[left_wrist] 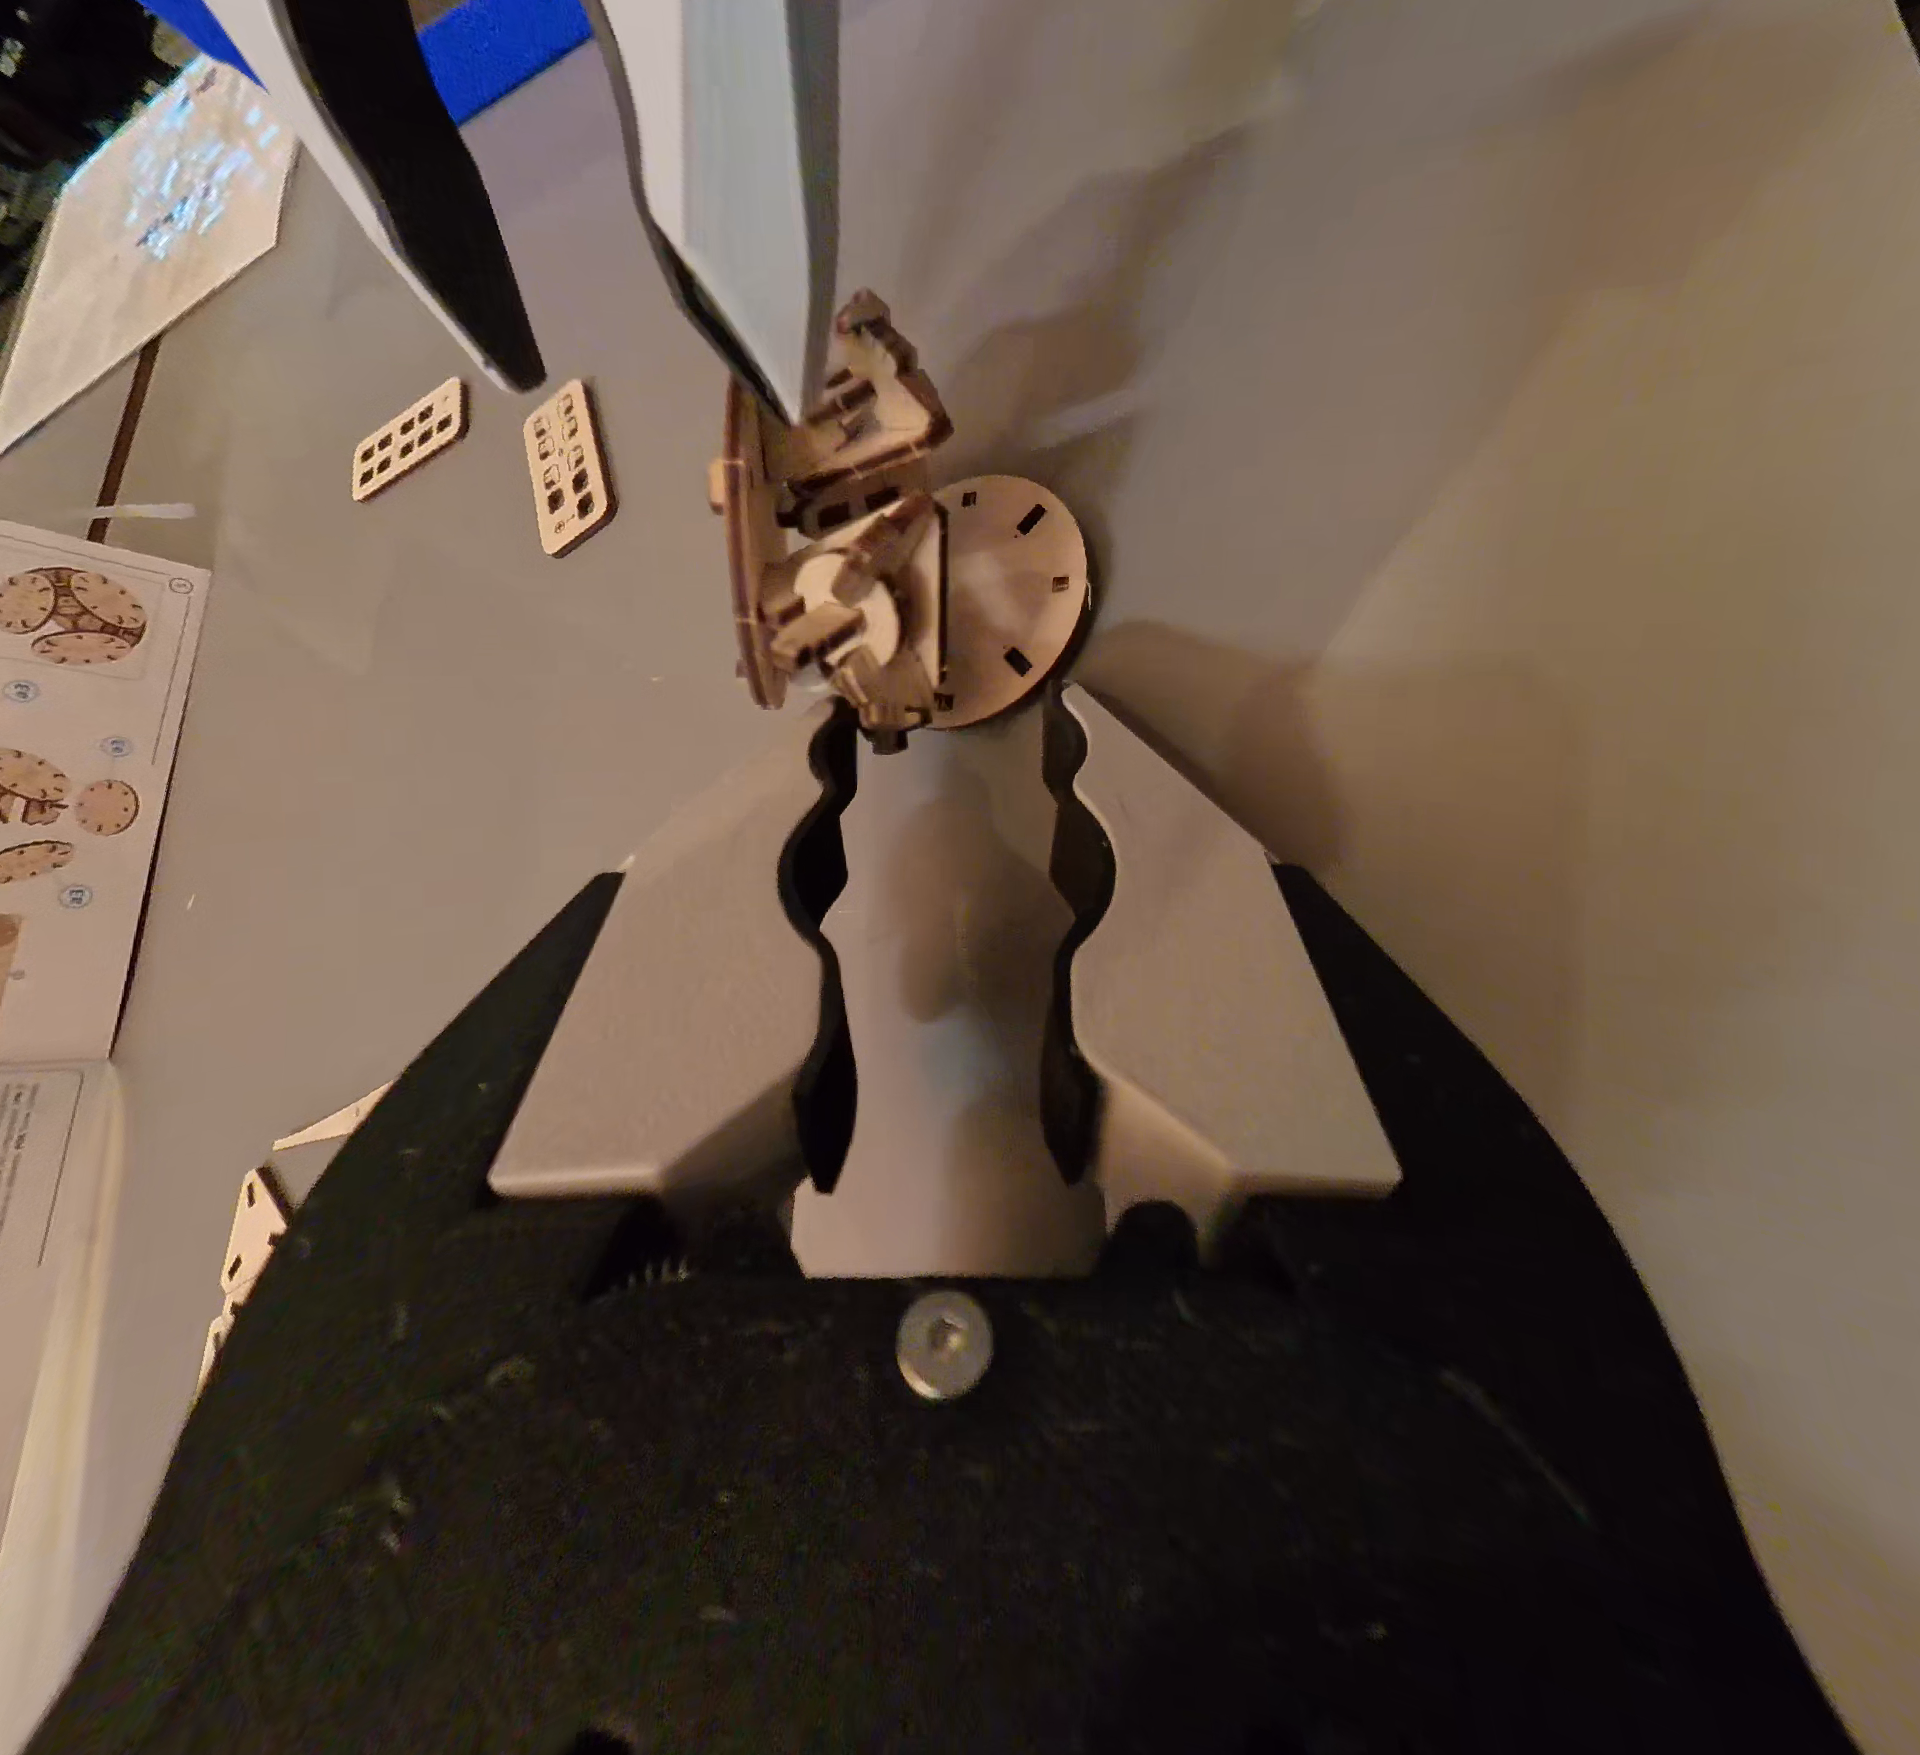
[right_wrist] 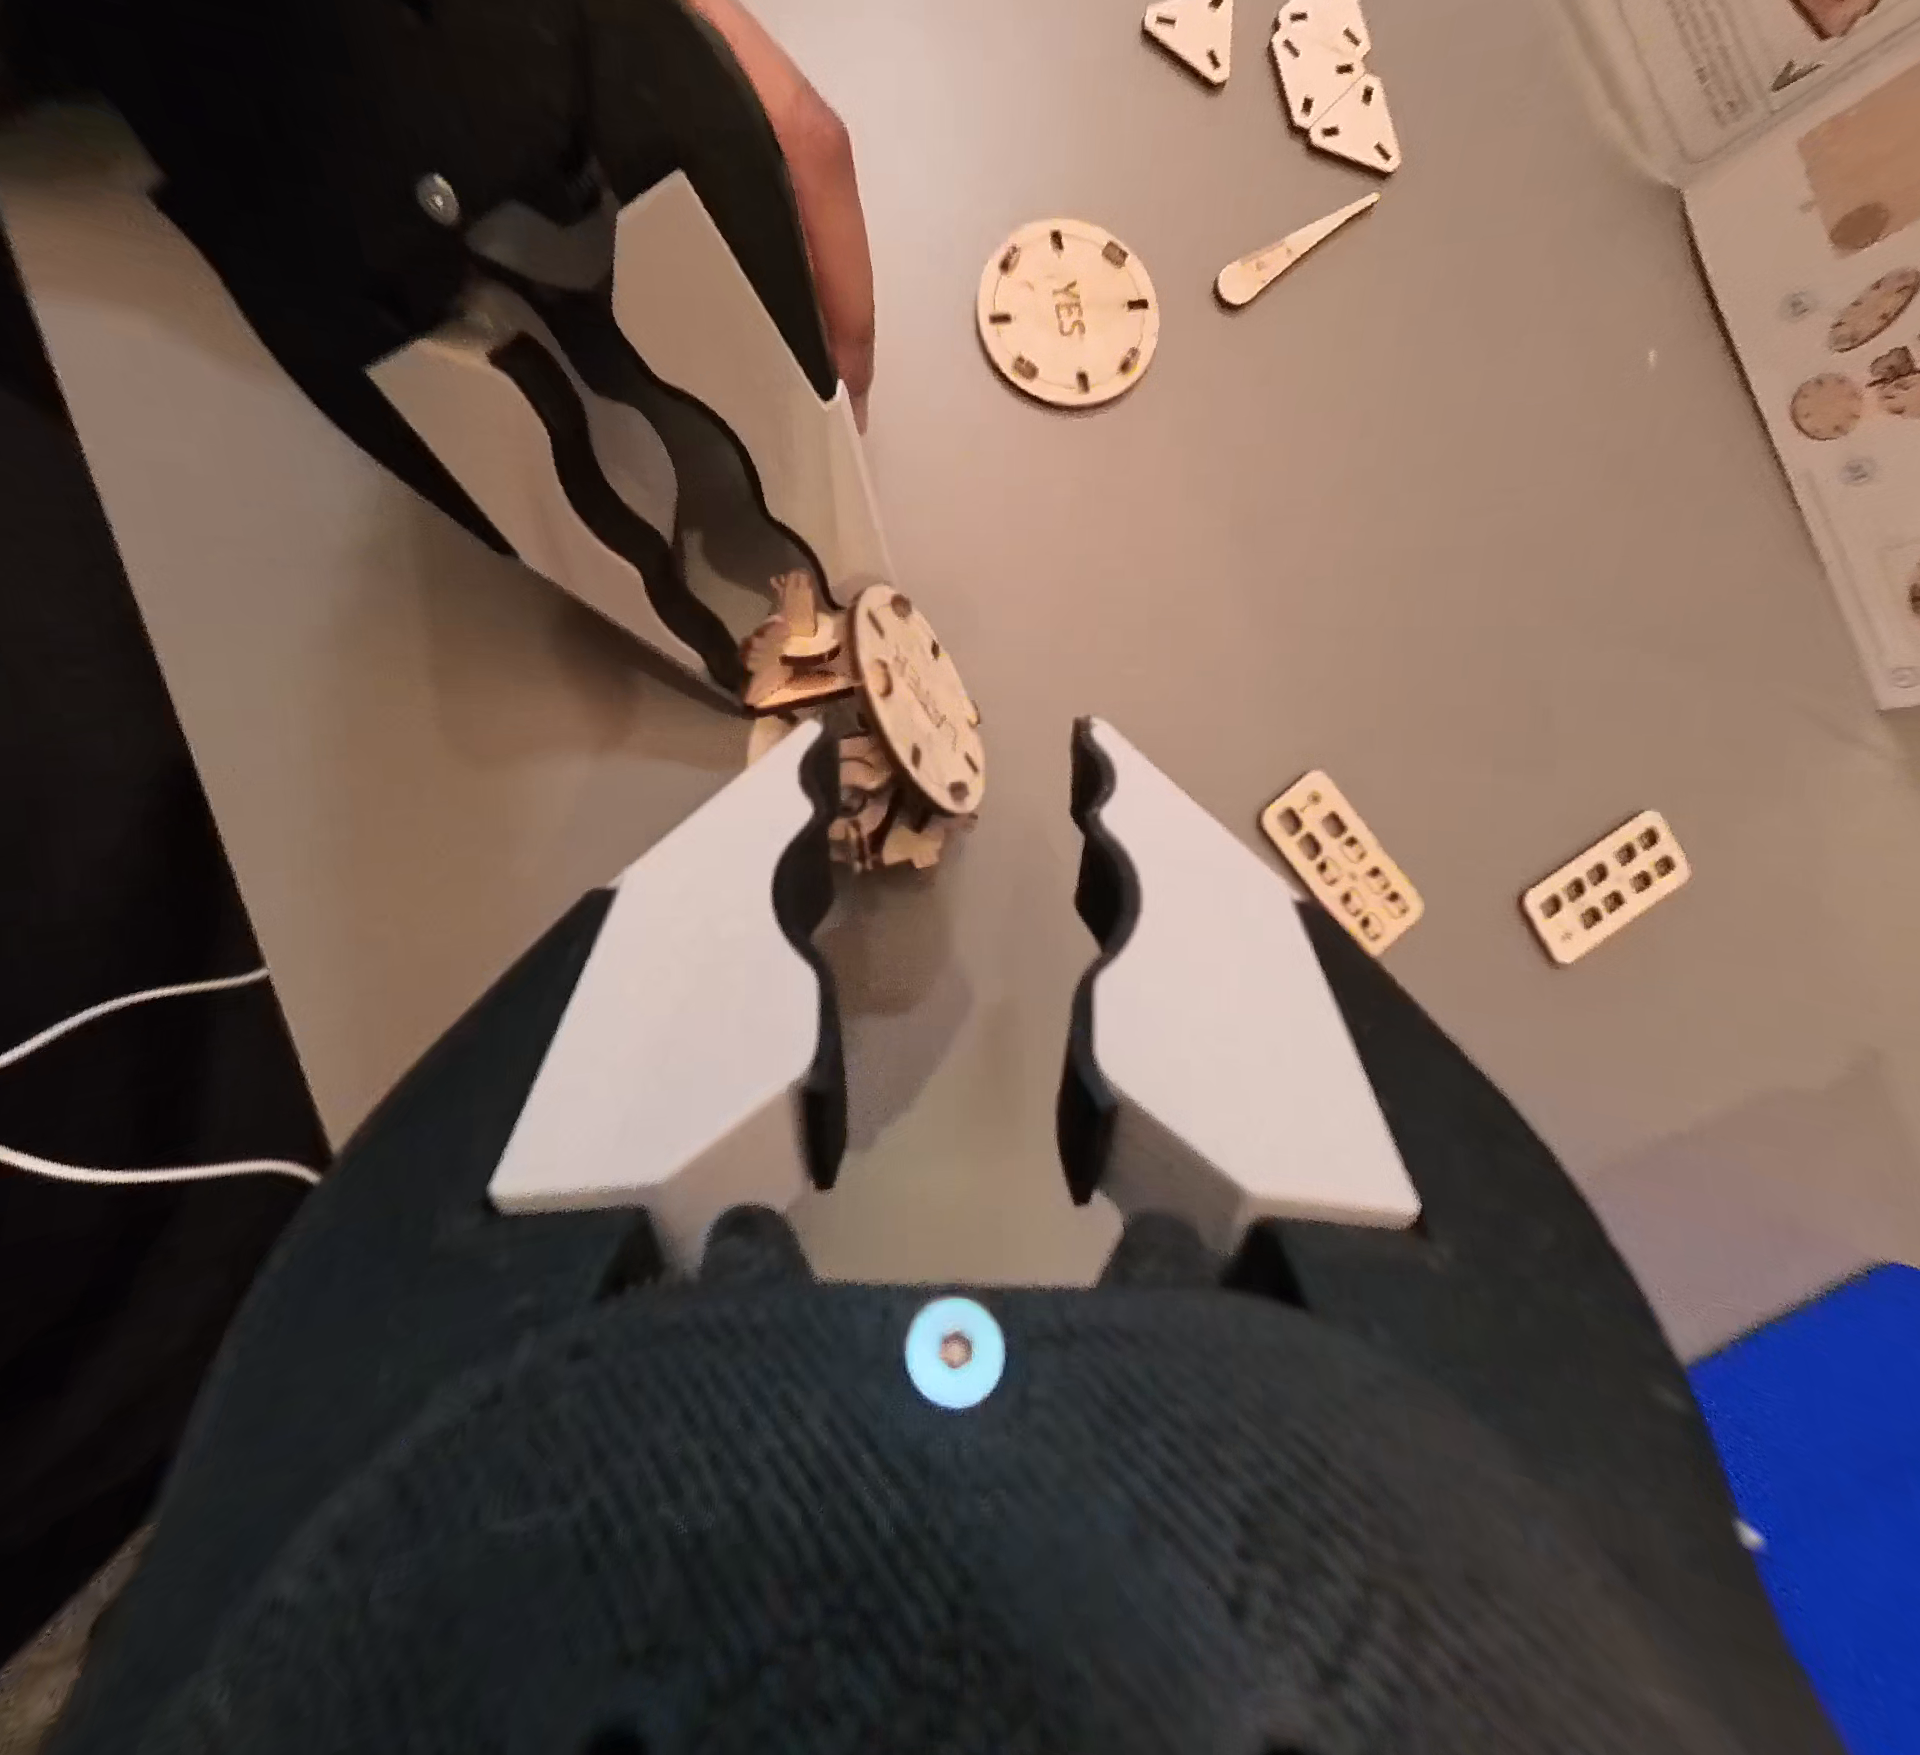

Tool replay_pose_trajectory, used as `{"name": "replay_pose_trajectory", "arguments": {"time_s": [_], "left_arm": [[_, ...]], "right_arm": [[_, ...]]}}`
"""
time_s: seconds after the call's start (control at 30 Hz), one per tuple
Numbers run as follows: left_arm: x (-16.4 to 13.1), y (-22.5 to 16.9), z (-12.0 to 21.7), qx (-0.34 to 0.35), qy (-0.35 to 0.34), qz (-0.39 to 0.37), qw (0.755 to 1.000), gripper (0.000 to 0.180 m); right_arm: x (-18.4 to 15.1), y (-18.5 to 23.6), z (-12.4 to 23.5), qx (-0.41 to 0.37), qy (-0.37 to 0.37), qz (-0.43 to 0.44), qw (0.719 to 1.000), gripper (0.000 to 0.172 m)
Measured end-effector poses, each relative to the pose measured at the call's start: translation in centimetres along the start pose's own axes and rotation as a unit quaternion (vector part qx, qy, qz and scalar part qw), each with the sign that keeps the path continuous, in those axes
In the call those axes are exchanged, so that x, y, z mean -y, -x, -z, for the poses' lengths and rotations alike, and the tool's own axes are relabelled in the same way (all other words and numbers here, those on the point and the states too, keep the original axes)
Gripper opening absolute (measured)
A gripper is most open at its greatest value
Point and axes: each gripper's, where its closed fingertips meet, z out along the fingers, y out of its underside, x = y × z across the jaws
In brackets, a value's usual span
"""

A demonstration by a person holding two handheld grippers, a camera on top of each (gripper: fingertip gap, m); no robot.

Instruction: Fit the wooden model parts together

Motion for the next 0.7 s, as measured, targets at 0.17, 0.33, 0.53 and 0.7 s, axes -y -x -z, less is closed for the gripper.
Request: {"name": "replay_pose_trajectory", "arguments": {"time_s": [0.17,0.33,0.53,0.7], "left_arm": [[0.0,0.0,0.0,0.000,0.000,-0.001,1.000,0.034],[0.0,0.0,0.0,-0.001,0.000,0.000,1.000,0.034],[0.0,0.2,0.0,0.001,0.000,0.007,1.000,0.037],[0.0,0.3,0.0,0.003,0.001,0.012,1.000,0.040]], "right_arm": [[-1.3,0.2,0.0,-0.001,-0.018,-0.025,1.000,0.043],[-1.7,1.0,-0.6,0.005,-0.026,-0.020,0.999,0.014],[-1.5,0.2,-1.0,0.039,-0.009,-0.071,0.997,0.007],[-1.5,-0.6,-1.3,0.077,0.002,-0.150,0.986,0.006]]}}
